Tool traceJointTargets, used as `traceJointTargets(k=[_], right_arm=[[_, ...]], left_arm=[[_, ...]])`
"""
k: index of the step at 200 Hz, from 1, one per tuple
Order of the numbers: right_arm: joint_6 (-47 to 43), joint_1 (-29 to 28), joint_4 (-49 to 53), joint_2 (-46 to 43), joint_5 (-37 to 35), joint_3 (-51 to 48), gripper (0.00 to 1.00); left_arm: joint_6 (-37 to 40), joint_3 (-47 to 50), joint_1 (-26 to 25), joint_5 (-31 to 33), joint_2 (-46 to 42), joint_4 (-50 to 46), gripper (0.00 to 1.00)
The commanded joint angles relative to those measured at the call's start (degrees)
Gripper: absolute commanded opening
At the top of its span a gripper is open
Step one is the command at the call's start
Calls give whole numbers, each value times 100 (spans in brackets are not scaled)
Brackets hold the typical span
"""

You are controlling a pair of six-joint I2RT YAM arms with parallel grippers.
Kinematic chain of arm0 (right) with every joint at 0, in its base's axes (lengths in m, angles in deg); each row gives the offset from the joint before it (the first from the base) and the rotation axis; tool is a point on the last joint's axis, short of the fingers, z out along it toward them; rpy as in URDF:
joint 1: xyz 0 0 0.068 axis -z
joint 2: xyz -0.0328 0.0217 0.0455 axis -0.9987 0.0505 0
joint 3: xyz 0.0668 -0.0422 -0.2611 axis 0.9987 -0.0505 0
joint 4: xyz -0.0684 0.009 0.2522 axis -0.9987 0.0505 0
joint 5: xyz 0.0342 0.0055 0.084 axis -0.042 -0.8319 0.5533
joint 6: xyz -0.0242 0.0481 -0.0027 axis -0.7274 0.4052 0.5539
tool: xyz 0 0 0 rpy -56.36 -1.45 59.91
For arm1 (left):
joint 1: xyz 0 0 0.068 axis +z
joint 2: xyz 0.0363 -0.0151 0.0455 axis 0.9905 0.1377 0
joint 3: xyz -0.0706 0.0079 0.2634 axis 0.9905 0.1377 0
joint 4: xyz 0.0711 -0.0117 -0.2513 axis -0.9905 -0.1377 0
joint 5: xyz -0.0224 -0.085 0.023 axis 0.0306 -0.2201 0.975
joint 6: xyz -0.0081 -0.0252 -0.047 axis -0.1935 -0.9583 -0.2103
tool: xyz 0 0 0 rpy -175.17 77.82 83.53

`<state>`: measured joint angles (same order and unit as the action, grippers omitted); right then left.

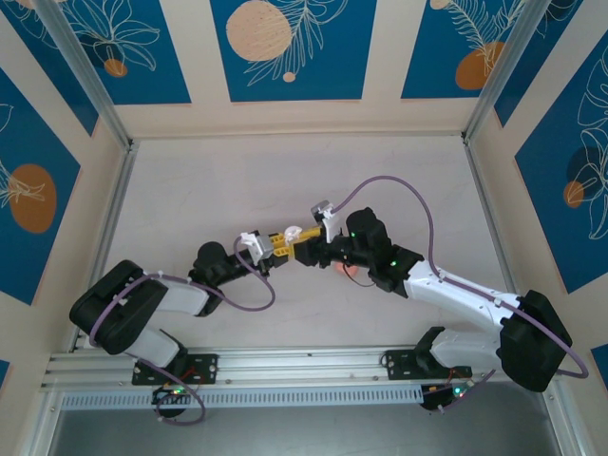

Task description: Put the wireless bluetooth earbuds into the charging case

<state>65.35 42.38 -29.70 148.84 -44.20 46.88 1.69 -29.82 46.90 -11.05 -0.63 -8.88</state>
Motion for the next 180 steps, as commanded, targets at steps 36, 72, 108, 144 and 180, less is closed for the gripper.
traceJointTargets(k=[36,72,108,144,180], right_arm=[[247,144,-68,-296,359,-30,59],[357,210,95,-567,493,40,62],[505,228,1046,-880,331,259,61],[758,220,1842,-999,357,299,50],[1083,219,1592,-861,667,123,40]], left_arm=[[171,191,-121,138,-204,337,14],[230,242,-121,206,-179,339,14],[312,264,-121,328,-219,304,15],[366,280,-116,359,-292,213,14],[414,314,-116,387,-398,99,14]])
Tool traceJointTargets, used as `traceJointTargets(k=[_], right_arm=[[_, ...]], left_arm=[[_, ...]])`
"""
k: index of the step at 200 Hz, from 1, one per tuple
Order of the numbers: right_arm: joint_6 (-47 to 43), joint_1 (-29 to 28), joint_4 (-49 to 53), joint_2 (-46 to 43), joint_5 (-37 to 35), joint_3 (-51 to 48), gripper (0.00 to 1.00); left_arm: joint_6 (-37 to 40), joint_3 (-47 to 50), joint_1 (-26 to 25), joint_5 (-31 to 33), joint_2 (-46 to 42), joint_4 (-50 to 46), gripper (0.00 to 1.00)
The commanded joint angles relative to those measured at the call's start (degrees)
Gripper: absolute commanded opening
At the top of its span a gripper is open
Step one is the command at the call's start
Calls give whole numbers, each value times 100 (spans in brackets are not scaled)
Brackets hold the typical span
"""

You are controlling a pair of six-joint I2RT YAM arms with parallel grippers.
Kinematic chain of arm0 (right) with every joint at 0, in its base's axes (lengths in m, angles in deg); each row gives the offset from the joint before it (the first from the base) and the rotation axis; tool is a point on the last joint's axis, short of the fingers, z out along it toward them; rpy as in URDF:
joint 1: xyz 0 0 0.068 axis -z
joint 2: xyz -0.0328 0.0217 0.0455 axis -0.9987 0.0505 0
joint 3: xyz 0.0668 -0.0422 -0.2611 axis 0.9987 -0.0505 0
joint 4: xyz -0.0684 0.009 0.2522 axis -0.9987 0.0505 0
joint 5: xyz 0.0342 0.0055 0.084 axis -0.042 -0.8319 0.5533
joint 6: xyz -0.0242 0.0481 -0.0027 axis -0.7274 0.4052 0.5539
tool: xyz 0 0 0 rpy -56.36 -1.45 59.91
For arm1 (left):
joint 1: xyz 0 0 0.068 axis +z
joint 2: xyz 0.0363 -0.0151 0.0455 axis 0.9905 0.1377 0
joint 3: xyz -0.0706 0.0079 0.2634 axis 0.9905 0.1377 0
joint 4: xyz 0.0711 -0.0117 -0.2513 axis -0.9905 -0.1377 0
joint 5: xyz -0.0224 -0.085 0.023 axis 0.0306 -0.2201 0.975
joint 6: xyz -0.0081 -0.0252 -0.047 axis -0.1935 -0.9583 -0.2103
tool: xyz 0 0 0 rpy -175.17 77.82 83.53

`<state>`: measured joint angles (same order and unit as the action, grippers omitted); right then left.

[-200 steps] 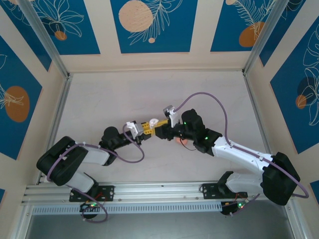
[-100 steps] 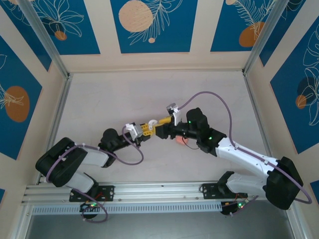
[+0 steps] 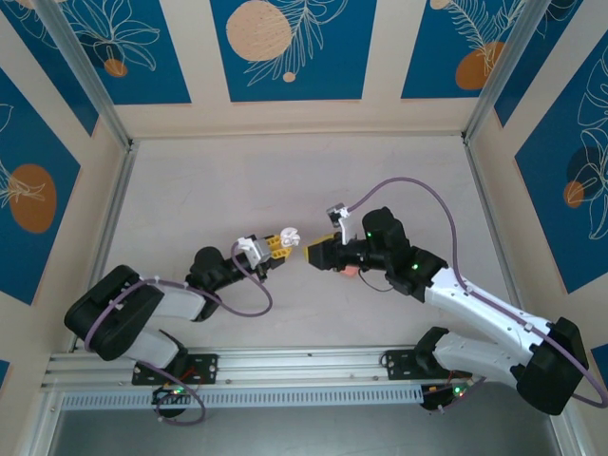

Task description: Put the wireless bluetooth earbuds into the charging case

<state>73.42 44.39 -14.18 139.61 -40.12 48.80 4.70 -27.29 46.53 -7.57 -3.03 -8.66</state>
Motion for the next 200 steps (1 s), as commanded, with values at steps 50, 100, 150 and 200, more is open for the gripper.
traceJointTargets(k=[50,100,150,200], right_arm=[[364,20,-291,369,292,-32,38],[420,77,-419,542,261,-14,37],[484,128,-609,644,300,-32,33],[461,117,-665,861,488,114,32]], left_arm=[[150,70,-83,49,-358,-160,15],[213,97,-83,80,-543,-402,14],[256,94,-79,90,-622,-522,15],[258,96,-84,100,-625,-522,14]])
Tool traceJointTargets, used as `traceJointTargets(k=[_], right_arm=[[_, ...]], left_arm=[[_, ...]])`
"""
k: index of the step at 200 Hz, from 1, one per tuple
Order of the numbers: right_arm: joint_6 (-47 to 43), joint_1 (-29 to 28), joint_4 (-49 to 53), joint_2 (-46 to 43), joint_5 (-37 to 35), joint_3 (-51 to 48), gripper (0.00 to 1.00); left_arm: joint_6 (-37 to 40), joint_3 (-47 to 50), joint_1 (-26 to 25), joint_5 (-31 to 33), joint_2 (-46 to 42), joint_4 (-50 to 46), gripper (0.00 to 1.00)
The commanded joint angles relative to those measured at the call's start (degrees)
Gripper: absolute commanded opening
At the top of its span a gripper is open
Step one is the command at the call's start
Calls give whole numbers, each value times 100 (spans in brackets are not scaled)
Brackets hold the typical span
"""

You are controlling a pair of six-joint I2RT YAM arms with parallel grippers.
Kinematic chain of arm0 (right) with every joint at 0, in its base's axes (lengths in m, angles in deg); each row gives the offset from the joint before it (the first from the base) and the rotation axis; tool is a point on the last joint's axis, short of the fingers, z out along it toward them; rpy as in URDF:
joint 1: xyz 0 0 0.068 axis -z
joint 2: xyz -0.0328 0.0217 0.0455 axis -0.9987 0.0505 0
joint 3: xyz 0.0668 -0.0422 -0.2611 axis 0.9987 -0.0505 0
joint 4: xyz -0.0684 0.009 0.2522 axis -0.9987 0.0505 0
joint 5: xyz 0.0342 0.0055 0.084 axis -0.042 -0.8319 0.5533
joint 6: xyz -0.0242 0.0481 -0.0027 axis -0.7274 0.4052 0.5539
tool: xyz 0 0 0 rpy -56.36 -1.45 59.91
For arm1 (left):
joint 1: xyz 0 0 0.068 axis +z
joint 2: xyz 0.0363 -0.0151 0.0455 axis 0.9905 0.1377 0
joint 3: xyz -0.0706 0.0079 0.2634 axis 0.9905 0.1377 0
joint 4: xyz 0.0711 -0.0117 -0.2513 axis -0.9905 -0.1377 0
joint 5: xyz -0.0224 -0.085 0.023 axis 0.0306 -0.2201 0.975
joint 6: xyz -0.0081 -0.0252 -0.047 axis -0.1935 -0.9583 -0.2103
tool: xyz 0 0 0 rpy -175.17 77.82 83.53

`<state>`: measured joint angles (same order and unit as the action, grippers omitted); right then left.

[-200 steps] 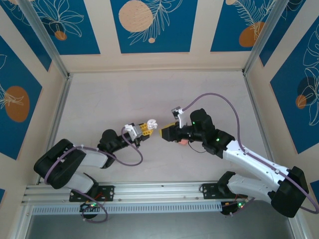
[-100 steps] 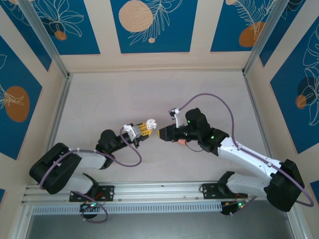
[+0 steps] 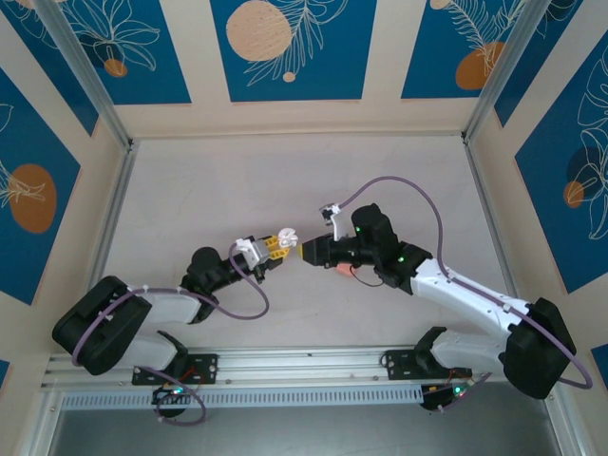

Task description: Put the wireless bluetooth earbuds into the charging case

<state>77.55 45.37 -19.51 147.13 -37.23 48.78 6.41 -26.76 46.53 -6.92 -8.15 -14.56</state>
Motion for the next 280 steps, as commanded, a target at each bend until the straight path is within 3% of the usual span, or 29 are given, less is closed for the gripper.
traceJointTargets(k=[1,280], right_arm=[[48,22,-134,115,204,118,32],[-93,34,-132,332,-37,316,21]], left_arm=[[83,44,-84,33,-114,72,15],[172,55,-84,17,-350,-209,15]])
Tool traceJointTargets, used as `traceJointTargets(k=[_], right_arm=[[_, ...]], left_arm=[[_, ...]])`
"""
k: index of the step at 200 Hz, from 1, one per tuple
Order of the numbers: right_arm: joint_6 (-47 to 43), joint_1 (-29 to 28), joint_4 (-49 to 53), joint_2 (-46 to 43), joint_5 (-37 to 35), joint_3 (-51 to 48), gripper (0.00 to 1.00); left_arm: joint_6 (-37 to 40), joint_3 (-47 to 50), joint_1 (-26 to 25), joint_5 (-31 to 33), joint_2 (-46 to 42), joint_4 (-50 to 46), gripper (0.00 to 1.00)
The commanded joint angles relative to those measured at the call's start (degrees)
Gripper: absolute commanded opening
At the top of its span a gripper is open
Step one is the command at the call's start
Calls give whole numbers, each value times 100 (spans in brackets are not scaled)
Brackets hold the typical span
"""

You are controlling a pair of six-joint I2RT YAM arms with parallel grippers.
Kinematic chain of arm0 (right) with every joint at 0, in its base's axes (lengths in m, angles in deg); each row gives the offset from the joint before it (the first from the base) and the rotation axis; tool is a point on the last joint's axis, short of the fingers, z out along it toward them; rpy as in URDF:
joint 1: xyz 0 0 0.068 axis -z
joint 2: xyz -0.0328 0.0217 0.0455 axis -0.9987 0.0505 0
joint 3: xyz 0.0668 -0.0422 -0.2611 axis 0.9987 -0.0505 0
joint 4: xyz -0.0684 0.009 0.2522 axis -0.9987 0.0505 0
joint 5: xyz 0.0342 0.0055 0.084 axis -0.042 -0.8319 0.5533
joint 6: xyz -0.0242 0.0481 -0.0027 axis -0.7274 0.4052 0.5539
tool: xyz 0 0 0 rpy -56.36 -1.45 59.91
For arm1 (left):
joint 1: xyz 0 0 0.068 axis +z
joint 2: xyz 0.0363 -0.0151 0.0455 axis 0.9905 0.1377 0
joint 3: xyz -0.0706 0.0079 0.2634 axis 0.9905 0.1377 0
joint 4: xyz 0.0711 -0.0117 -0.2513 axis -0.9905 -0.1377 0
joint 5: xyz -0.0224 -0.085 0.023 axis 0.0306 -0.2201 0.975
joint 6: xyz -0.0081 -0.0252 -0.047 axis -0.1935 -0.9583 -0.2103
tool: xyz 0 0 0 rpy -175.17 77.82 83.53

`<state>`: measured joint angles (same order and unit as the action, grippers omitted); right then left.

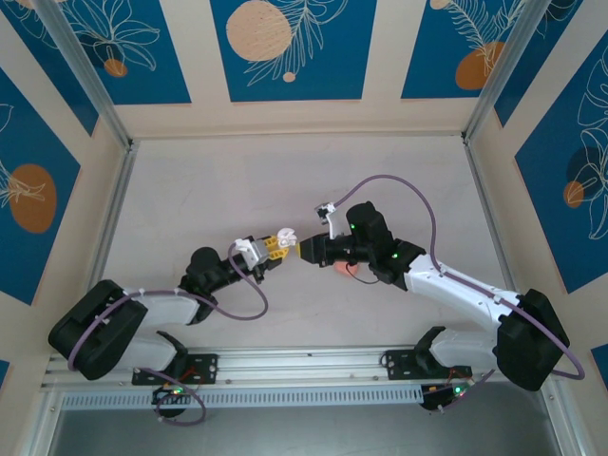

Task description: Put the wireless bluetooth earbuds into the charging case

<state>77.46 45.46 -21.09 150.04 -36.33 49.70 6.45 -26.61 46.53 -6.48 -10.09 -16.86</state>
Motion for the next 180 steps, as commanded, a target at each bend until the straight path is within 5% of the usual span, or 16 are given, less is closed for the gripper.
traceJointTargets(k=[1,180], right_arm=[[-84,25,28,42,-122,223,21],[-306,-230,531,-404,-408,294,34]], left_arm=[[165,43,-84,-28,-156,22,15],[268,33,-84,32,-304,-222,15]])
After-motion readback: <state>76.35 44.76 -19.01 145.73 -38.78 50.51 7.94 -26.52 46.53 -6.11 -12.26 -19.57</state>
